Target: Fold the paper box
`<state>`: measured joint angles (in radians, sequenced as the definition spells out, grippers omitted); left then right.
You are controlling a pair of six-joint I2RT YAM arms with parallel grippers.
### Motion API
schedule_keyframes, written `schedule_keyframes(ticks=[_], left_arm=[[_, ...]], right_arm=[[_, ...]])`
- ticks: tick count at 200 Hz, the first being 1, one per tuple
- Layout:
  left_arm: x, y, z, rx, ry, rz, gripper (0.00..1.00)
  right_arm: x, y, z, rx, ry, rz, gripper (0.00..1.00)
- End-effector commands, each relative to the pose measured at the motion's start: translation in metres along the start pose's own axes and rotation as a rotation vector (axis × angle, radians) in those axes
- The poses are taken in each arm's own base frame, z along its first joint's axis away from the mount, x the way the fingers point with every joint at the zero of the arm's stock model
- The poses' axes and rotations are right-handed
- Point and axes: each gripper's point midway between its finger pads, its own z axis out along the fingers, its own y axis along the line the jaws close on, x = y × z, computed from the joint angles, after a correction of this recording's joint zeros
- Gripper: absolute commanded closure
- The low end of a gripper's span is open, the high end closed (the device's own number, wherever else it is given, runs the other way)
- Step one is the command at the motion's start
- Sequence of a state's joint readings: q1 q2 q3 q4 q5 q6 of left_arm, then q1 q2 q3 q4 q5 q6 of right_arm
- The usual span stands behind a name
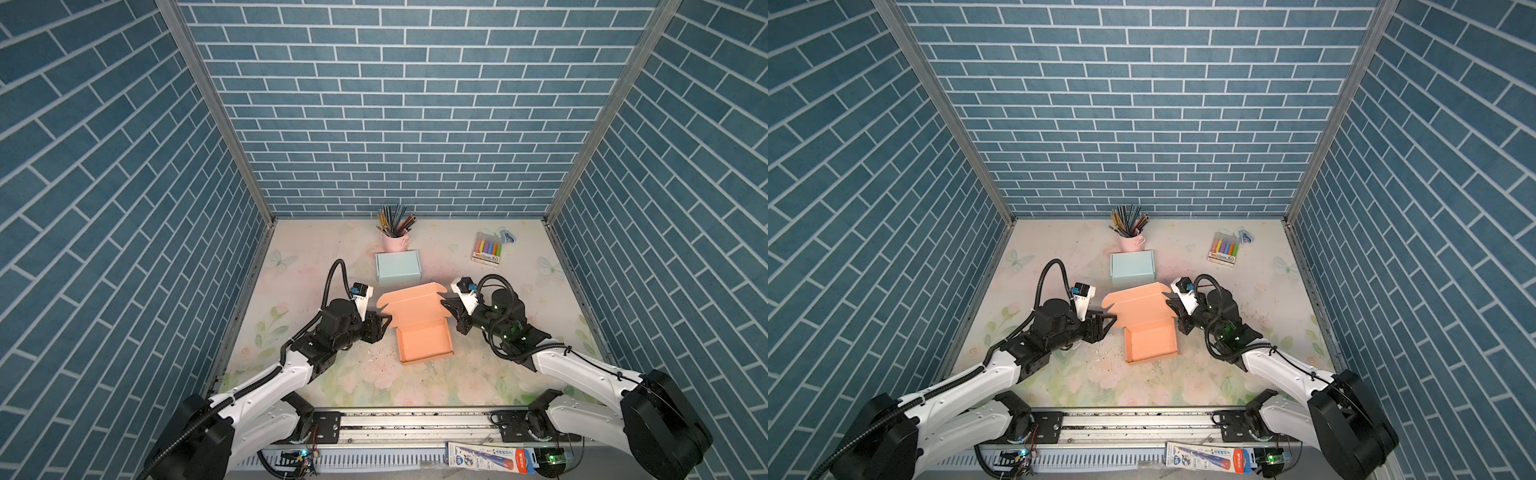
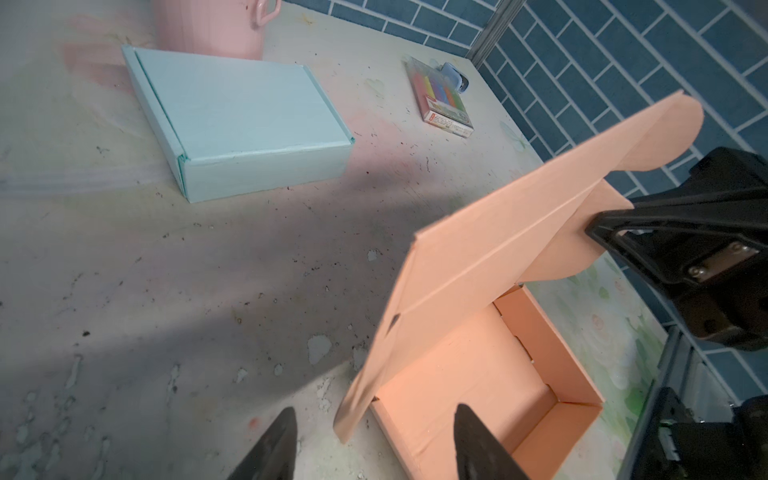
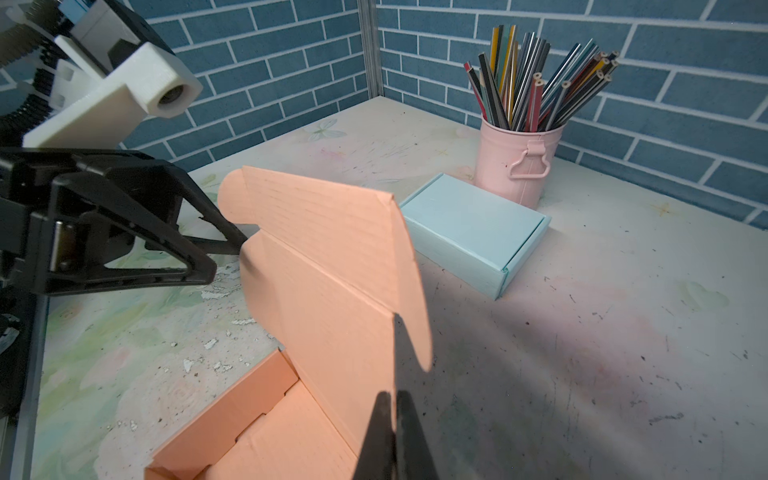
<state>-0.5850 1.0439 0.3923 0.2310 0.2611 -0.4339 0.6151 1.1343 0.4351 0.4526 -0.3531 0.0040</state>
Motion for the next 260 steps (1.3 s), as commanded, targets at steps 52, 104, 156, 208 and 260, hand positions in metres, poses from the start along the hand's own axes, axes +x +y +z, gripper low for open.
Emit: schedule_keyframes(ticks=[52,104,156,208,260], left_arm=[[-0.004,-0.003,0.017,0.052,-0.019,0.016,0.6],[-0.003,-0.005,0.015,0.061,-0.018,0.022,0.77],[0.0,-0.003,0.011,0.047,-0.008,0.025,0.94],[-0.002,-0.004,0.007,0.034,0.002,0.062,0.98],[0.001,-0.01,0.009,0.046,0.028,0.092,0.98]], right_arm=[[-0.002,-0.001,-0.004,0.01,0.005,0.036,1.0],[-0.002,0.0,-0.007,0.016,0.004,0.039,0.99],[0.001,-0.002,-0.008,0.03,0.014,0.052,0.99],[0.001,-0.006,-0.007,0.062,0.044,0.043,0.8],[-0.002,-0.013,0.0,0.092,0.074,0.025,0.84]])
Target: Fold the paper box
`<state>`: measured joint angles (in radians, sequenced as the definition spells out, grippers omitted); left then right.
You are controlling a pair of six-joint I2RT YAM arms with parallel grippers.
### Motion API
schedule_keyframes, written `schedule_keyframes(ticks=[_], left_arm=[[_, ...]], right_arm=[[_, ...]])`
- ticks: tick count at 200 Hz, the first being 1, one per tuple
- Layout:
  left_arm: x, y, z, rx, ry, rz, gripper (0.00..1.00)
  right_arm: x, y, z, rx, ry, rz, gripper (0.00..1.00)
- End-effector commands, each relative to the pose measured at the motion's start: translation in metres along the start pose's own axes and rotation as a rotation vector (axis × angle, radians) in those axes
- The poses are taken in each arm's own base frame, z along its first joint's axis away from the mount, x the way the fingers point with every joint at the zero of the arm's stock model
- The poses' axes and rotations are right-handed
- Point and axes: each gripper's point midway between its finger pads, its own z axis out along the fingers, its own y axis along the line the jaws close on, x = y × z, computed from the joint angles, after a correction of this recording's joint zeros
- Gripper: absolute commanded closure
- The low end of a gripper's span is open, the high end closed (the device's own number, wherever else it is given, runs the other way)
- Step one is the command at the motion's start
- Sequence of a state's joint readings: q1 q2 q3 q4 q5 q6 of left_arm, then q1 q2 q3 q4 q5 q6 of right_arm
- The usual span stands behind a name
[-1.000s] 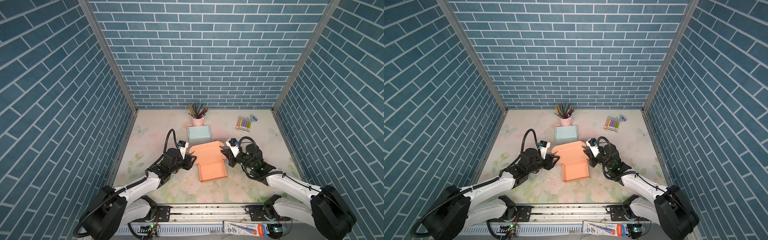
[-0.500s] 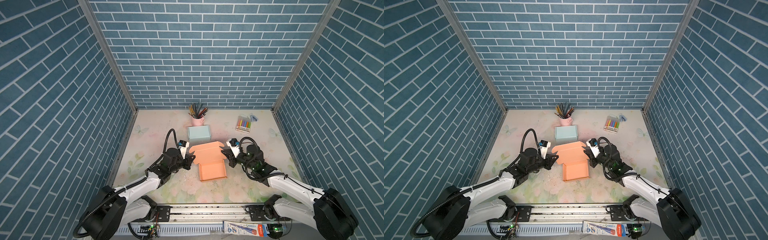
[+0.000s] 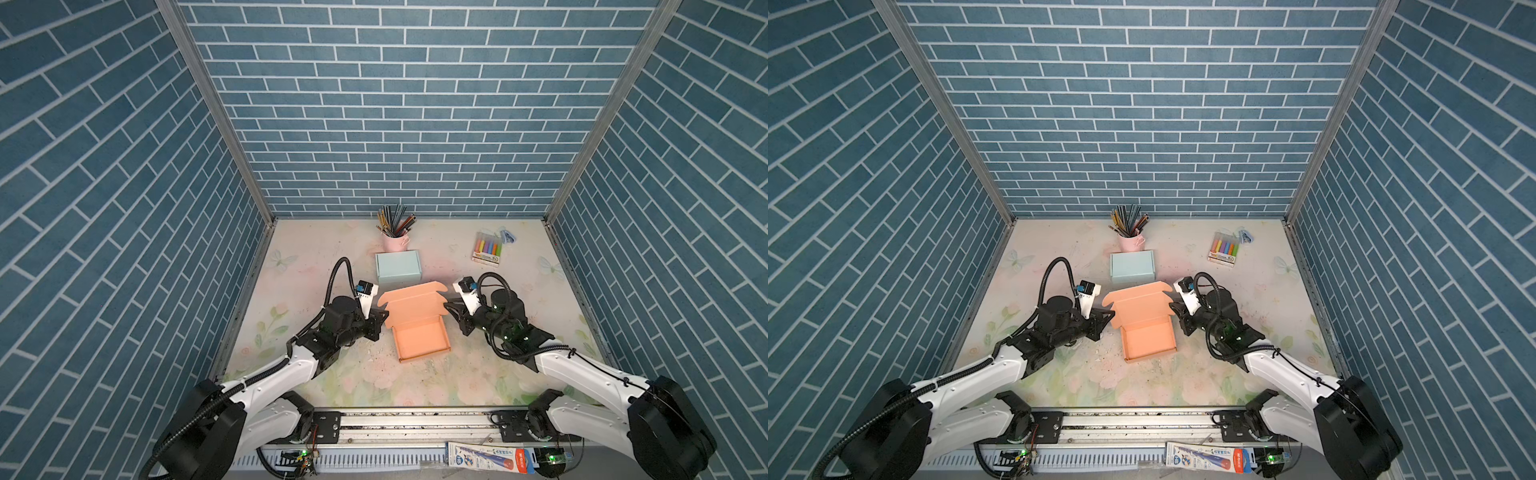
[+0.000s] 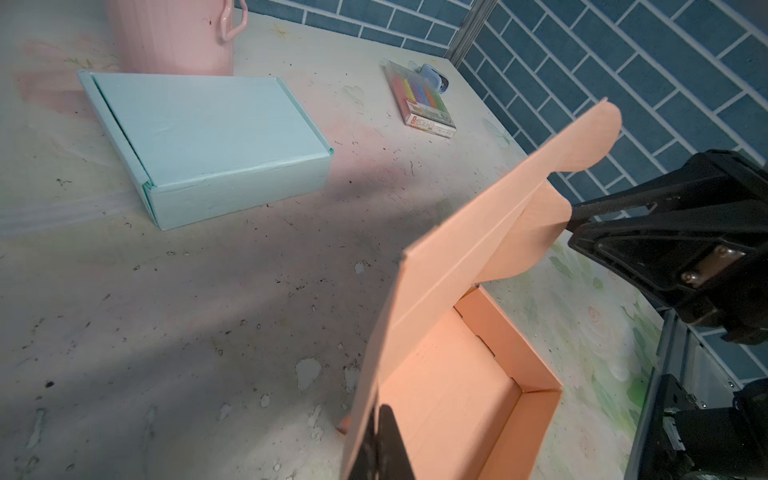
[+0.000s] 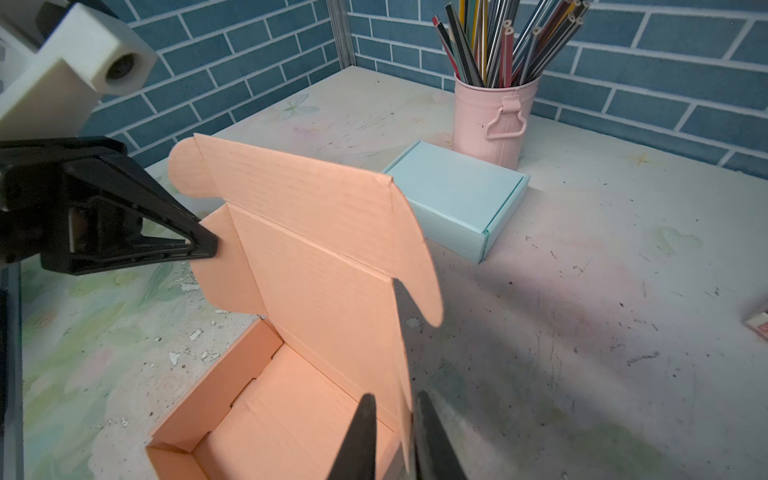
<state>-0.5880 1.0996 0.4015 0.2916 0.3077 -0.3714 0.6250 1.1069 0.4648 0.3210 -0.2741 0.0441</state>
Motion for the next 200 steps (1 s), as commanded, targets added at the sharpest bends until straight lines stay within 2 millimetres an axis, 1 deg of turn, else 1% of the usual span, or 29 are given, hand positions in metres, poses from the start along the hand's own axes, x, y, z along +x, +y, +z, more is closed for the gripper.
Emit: schedule_keyframes(ticks=[1,31,85,108,132,178,200], left_arm=[[0.001,-0.002,0.001,-0.004,0.021,0.024,0.98],[0.0,-0.002,0.0,-0.008,0.018,0.03,0.98],[0.0,-0.003,0.001,-0.001,0.018,0.035,0.98],[-0.002,-0.004,0.001,0.003,0.014,0.037,0.98],[-0.001,-0.004,0.001,0.001,0.015,0.039,0.99],[-0.002,-0.004,0.0,0.0,0.011,0.034,0.98],[-0.009,-0.006,-0.002,-0.004,-0.006,0.029,0.99]], right_arm=[[-0.011,-0.004,0.004,0.026,0.0,-0.033,0.84],[-0.011,-0.004,0.008,0.025,0.015,-0.04,0.89],[-0.004,-0.005,0.014,0.027,0.044,-0.039,0.89],[0.0,-0.008,0.018,0.041,0.067,-0.032,0.88],[-0.001,-0.008,0.019,0.039,0.067,-0.03,0.88],[-0.005,-0.008,0.016,0.045,0.051,-0.037,0.95],[-0.007,-0.005,0.016,0.038,0.047,-0.022,0.97]])
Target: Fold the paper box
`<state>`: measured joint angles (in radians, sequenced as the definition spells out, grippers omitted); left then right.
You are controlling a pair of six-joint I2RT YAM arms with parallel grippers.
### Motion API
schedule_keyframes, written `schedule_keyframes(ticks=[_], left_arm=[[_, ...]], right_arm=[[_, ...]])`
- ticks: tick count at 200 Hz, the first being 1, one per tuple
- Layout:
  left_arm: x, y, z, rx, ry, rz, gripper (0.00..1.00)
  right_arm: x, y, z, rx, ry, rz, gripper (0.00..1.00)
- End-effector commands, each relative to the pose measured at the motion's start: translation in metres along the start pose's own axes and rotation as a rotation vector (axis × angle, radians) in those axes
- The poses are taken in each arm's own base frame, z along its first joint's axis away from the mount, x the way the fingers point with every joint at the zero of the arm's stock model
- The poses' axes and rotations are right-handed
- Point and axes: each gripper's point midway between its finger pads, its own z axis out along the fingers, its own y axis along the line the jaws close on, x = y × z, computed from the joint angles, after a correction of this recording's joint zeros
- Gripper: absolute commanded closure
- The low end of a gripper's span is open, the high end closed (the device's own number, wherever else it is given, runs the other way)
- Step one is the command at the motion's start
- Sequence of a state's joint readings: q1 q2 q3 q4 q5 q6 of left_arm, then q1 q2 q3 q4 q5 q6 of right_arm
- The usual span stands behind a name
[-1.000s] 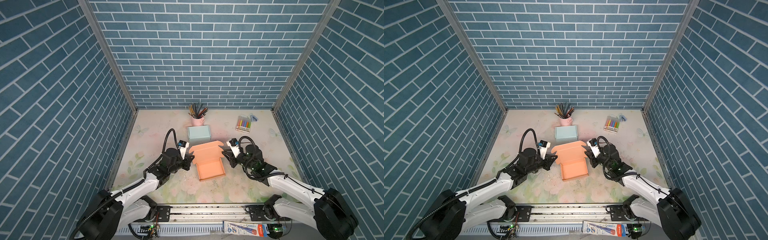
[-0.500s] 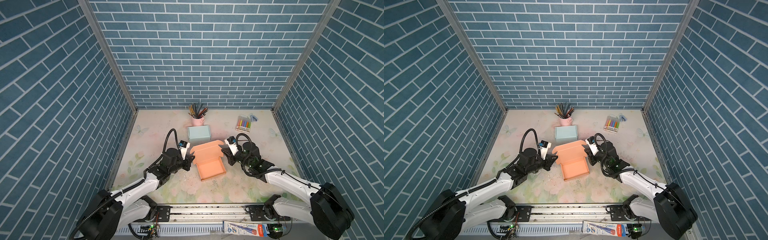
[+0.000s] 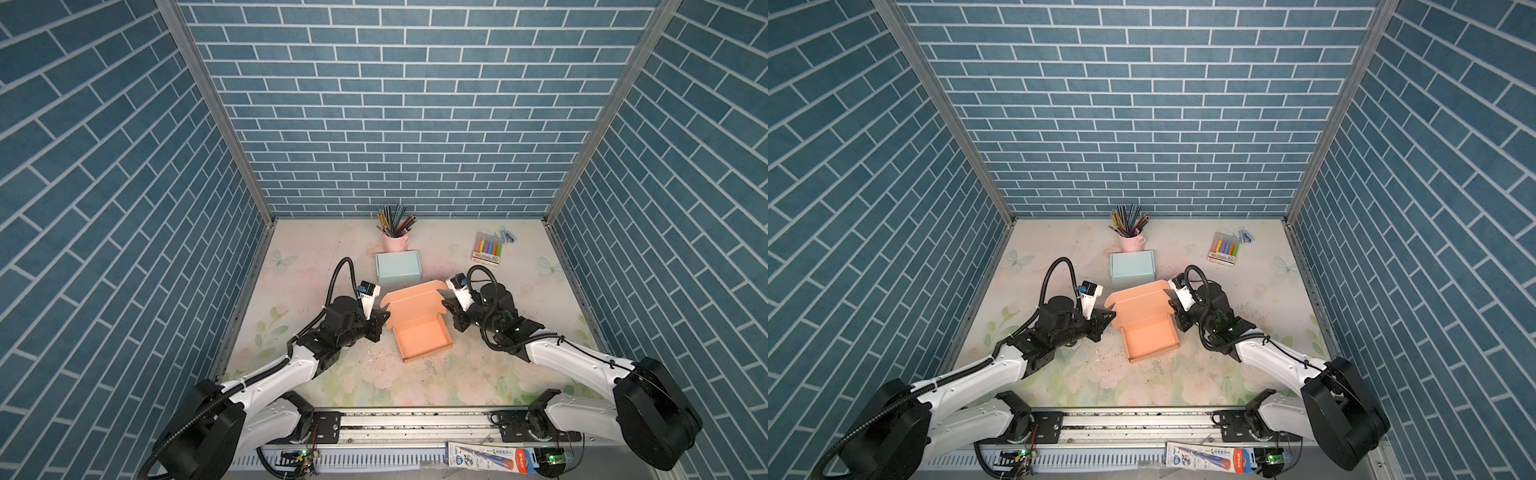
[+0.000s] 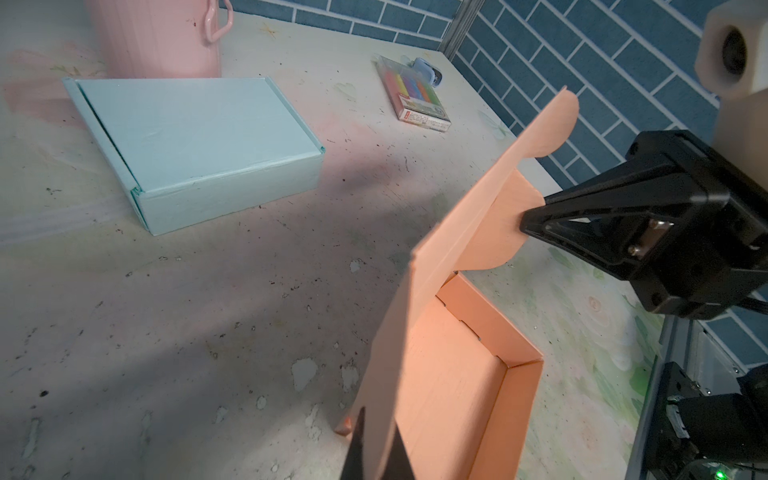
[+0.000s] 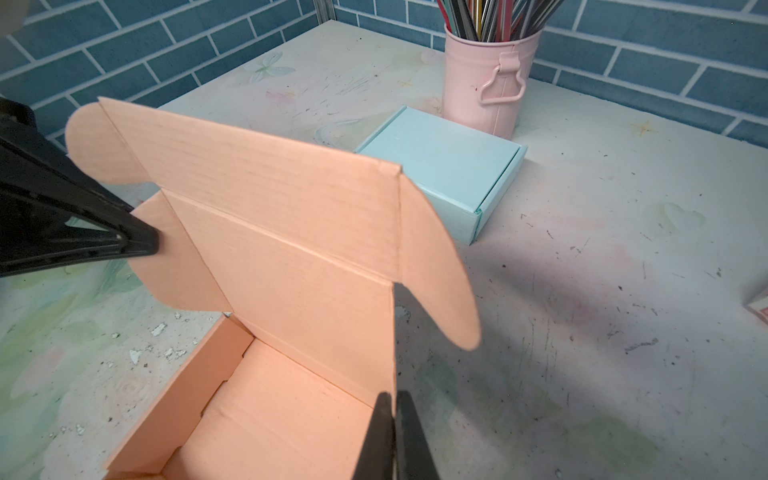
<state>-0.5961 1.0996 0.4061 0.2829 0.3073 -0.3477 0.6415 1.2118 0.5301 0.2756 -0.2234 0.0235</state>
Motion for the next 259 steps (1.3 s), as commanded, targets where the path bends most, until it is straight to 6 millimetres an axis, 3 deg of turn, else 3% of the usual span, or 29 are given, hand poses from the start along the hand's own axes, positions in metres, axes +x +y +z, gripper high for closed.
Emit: schedule_keyframes(ticks=[1,60,90,138,204,259], left_arm=[[-0.011,-0.003,-0.002,-0.01,-0.013,0.003,0.99],[-0.059,0.006,-0.002,-0.094,-0.189,-0.05,0.99],[-0.075,0.01,0.005,-0.1,-0.265,-0.059,0.99],[-0.077,0.01,0.013,-0.117,-0.327,-0.005,0.99],[-0.075,0.014,0.027,-0.158,-0.362,0.054,1.0],[-0.052,0.022,0.036,-0.205,-0.325,0.082,1.0]], right_arm=[[-0.018,0.003,-0.004,0.003,-0.04,-0.013,0.97],[-0.041,0.044,-0.007,0.004,-0.137,0.051,0.94],[-0.033,0.036,0.0,0.088,-0.141,0.09,0.93],[-0.036,0.017,0.007,0.196,-0.15,0.108,0.91],[-0.033,0.008,0.019,0.215,-0.144,0.138,0.9],[-0.029,0.005,0.017,0.229,-0.131,0.141,0.9]])
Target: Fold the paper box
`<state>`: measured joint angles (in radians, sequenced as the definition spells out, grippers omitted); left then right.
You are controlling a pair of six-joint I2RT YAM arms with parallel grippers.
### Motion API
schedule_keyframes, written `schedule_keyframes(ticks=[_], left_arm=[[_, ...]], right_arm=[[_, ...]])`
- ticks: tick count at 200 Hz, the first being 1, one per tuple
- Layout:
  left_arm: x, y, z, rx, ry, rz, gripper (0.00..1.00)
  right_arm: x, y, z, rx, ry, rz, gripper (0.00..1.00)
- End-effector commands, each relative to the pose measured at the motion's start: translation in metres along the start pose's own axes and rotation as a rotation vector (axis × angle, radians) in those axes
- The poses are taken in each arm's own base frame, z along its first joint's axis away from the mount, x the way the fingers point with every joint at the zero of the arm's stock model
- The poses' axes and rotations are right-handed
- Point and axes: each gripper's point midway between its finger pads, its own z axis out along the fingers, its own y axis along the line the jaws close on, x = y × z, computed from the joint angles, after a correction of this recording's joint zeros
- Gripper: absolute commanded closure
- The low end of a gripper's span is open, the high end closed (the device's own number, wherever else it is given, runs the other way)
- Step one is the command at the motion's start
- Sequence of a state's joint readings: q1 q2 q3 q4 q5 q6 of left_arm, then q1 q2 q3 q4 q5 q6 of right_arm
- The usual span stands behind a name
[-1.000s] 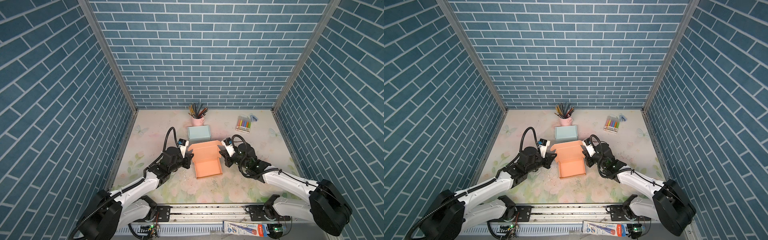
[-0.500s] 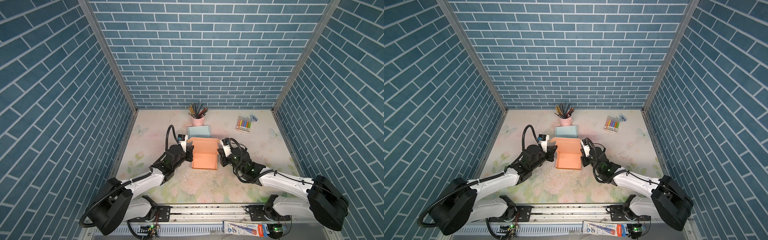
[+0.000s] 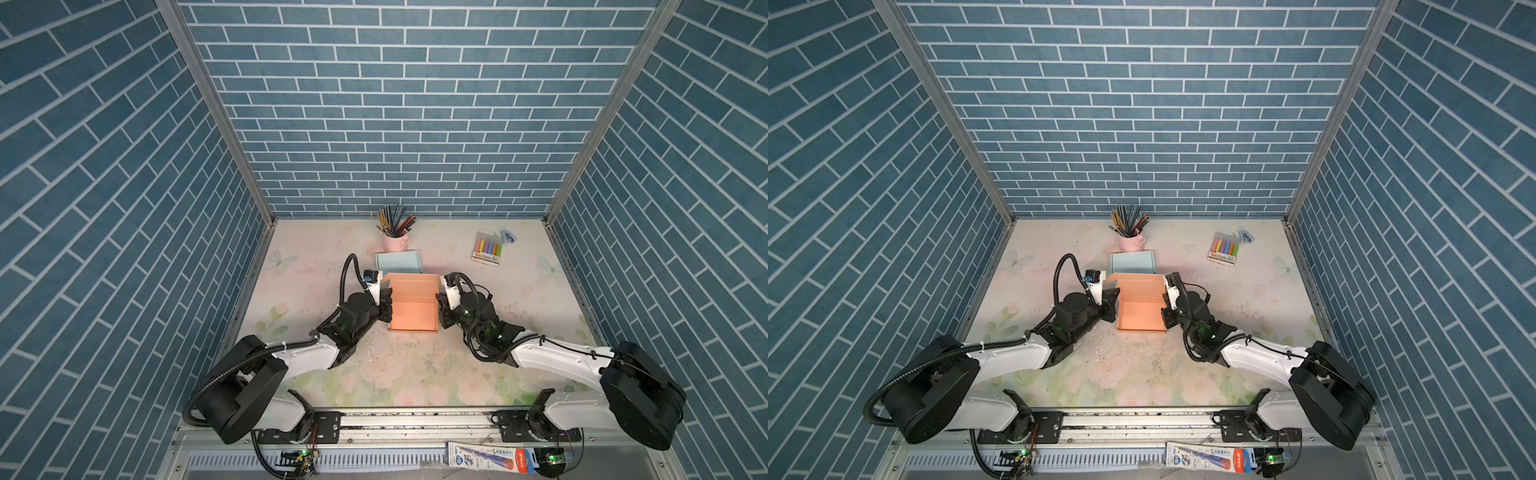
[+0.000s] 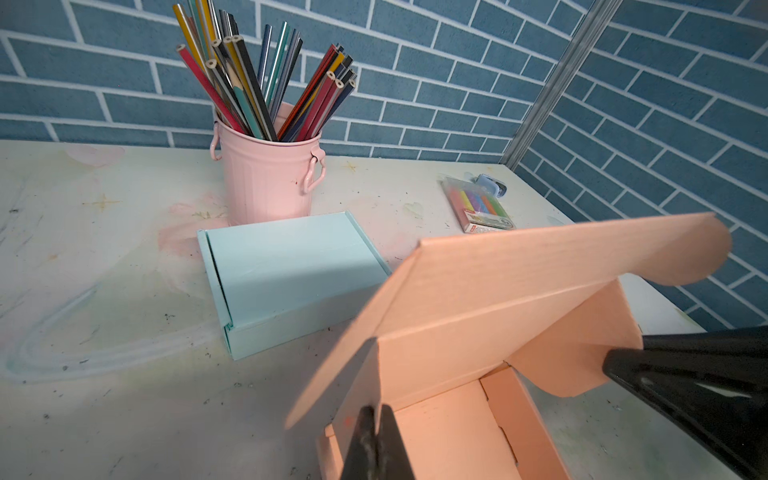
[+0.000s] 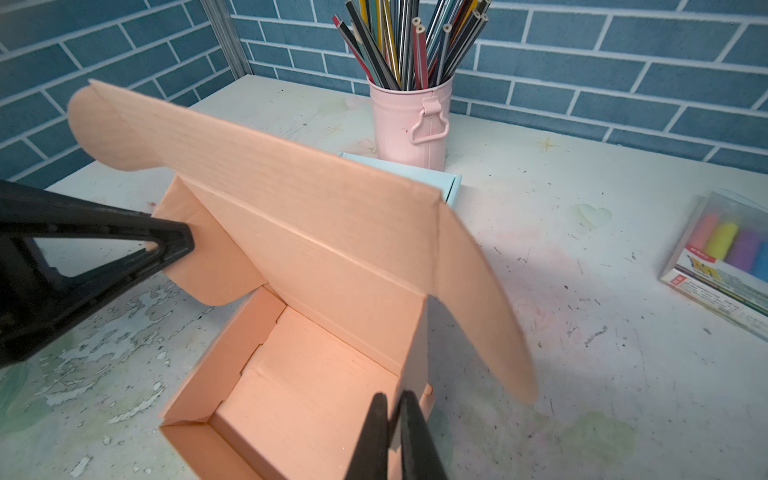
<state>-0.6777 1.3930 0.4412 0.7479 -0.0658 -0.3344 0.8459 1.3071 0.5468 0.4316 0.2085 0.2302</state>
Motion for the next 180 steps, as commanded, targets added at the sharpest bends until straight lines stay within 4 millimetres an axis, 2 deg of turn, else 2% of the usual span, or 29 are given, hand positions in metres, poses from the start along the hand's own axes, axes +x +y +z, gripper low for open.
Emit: schedule_keyframes(ticks=[1,51,108,143,180], left_arm=[[0.001,-0.003,-0.002,0.008,-0.036,0.016,1.0],[0.018,-0.009,-0.012,-0.007,-0.039,0.033,1.0],[0.03,-0.023,-0.012,-0.013,-0.03,0.048,1.0],[0.041,-0.011,-0.013,-0.085,-0.026,0.024,1.0],[0.05,-0.007,-0.014,-0.112,-0.024,0.028,1.0]], right_arm=[[-0.011,0.004,0.0,-0.014,-0.031,0.032,0.9],[0.007,0.002,-0.005,-0.024,-0.005,0.067,0.89],[0.015,0.005,-0.004,-0.038,0.017,0.073,0.88],[0.02,0.004,-0.009,-0.042,0.015,0.079,0.88],[0.023,0.018,-0.017,-0.107,0.003,0.048,0.87]])
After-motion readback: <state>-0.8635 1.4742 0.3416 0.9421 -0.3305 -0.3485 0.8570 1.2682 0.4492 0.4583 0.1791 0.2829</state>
